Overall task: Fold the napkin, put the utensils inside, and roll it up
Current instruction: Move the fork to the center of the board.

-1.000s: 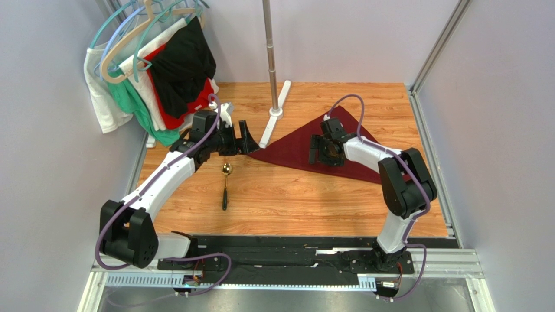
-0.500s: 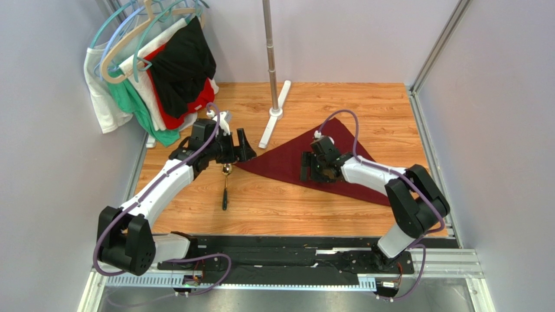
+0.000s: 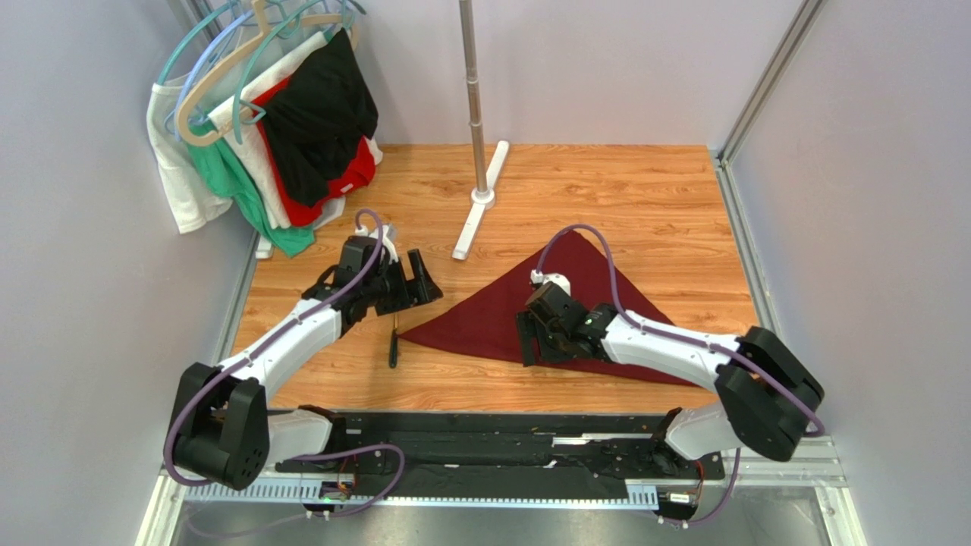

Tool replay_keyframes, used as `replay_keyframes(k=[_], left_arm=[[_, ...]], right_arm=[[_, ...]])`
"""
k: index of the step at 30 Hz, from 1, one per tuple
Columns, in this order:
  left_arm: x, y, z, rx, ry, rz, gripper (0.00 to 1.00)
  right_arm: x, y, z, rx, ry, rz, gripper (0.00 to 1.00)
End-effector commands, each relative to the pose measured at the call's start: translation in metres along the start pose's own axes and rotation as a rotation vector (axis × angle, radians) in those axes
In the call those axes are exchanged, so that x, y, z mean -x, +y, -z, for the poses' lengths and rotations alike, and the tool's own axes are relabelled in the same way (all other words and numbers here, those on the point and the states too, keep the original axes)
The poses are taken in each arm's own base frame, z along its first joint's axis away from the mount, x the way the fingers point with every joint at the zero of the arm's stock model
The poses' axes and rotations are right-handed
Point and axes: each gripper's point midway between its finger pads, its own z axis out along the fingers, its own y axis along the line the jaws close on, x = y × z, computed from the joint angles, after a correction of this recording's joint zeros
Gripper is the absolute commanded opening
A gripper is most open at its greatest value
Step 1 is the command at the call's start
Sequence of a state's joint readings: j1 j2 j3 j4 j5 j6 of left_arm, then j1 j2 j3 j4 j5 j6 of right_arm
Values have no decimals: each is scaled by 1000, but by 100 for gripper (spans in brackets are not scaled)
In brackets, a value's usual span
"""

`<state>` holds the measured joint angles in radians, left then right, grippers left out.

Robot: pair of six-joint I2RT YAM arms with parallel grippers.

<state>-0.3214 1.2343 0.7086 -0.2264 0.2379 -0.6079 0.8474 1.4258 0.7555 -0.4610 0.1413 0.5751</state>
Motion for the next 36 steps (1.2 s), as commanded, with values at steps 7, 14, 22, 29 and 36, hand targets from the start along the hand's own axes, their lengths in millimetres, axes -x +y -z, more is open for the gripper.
replay_keyframes(k=[7,14,22,29,36], left_arm=[[-13,7,23,21,-100,105,90],[-25,13,24,33,-75,124,89],[-26,12,24,31,-60,114,90],[-24,12,20,31,-62,106,91],[-12,6,11,30,-43,70,91]], right_arm=[[-8,1,24,46,-87,248,83],[-1,11,12,69,-88,339,79],[-6,16,-3,56,-35,390,61],[-12,18,1,49,-22,384,45],[-24,17,-8,36,13,370,26]])
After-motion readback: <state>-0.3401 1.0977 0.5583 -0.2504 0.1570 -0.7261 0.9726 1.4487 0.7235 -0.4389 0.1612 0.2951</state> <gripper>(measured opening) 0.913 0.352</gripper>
